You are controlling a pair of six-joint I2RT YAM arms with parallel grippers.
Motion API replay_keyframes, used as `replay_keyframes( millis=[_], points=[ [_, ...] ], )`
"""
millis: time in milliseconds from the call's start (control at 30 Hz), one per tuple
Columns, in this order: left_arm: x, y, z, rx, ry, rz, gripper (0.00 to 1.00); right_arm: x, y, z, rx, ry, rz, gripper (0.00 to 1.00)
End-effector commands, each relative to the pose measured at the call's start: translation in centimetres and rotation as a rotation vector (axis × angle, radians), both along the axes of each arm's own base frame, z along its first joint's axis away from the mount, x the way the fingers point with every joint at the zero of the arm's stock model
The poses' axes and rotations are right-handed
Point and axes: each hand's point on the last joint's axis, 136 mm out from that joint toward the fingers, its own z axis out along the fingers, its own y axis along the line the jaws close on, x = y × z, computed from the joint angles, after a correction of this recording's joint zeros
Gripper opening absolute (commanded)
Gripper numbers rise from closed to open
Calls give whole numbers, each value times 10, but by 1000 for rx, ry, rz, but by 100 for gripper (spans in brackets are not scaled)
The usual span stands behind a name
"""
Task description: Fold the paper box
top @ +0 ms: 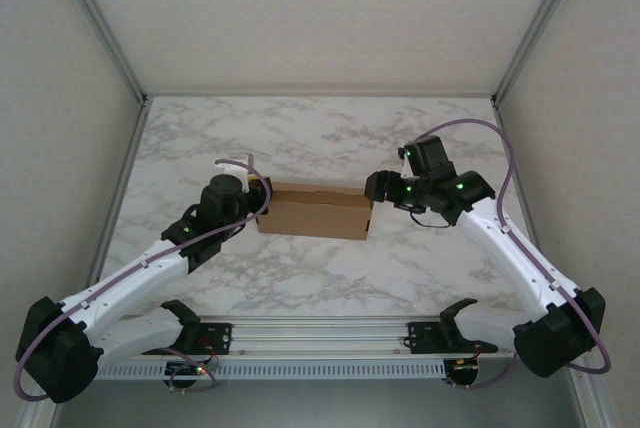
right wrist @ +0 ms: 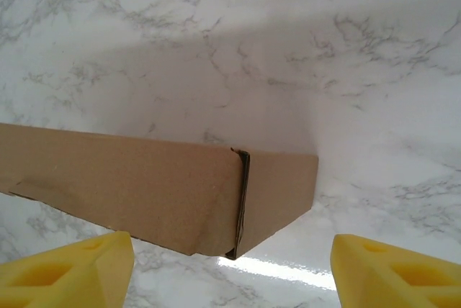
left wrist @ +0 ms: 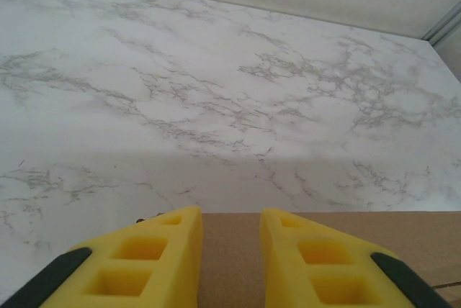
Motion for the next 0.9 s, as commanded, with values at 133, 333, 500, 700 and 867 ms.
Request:
replay_keyframes(
  millis=[133,333,500,700,867],
  points=[
    [-8,3,-22,27,67,-14,28,3,0,-12,37,62,-49,62],
    [-8,3,-21,29,66,-16,28,5,-1,-28,34,106,-68,54],
    [-9,3,-21,25,69,-17,28,1,-2,-41,16,134,-59,50],
    [-8,3,-12,19,60,-13,29,0,-4,-46,1,137,-57,45],
    [-9,6,5,14,32,-5,36,-1,-5,-53,-3,149,-67,42]
  ],
)
